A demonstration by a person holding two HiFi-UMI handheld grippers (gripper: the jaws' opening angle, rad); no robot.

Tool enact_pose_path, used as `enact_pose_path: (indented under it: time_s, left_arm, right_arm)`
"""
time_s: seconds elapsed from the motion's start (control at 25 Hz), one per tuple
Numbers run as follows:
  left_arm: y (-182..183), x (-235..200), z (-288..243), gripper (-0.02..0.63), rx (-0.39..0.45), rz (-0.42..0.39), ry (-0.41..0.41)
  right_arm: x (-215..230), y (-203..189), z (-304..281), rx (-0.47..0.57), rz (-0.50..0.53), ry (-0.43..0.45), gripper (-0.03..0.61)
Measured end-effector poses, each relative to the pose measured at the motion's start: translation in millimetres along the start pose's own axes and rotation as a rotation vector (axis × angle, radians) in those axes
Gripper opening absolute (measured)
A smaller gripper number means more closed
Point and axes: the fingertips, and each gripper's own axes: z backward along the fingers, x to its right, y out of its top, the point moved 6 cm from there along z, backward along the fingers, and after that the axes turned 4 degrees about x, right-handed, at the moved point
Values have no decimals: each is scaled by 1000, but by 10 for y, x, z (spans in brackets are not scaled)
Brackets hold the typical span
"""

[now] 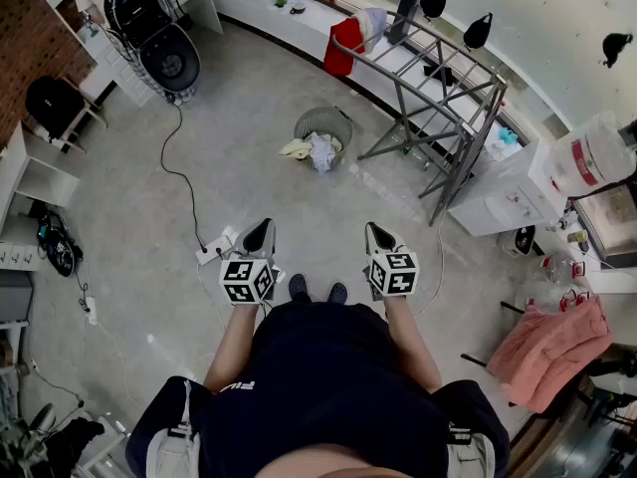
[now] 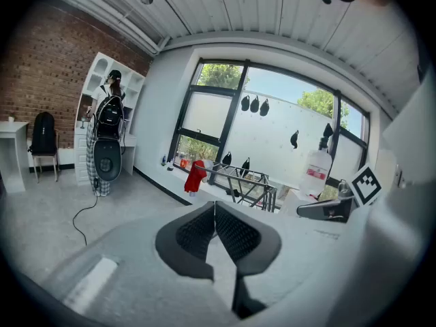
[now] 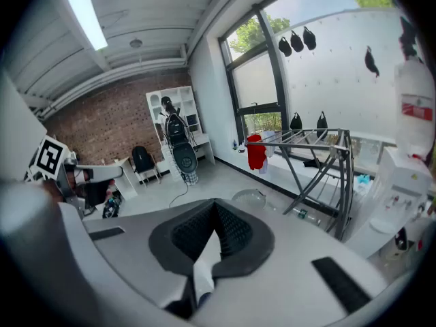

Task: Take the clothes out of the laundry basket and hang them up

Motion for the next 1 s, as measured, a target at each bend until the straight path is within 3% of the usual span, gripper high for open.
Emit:
enact_pose_path:
  time_s: [0.48, 0.68, 0.92, 0.96, 1.0]
  left_arm:
    - [14, 59, 60, 25, 19, 38, 9]
    - [1, 113, 67, 25, 28, 39, -25]
    - [14, 162, 55, 28, 19, 14, -28]
    - [16, 171, 42, 45, 18, 10, -29]
    - [18, 182, 19, 130, 17, 6, -31]
  right_arm:
    - [20, -28, 32, -22, 2, 28, -3]
    - [48, 26, 42, 38, 3, 33, 0]
    - [57, 38, 50, 42, -6, 32, 0]
    - [68, 42, 54, 45, -8, 33, 0]
    - [88, 48, 59, 48, -9, 32, 0]
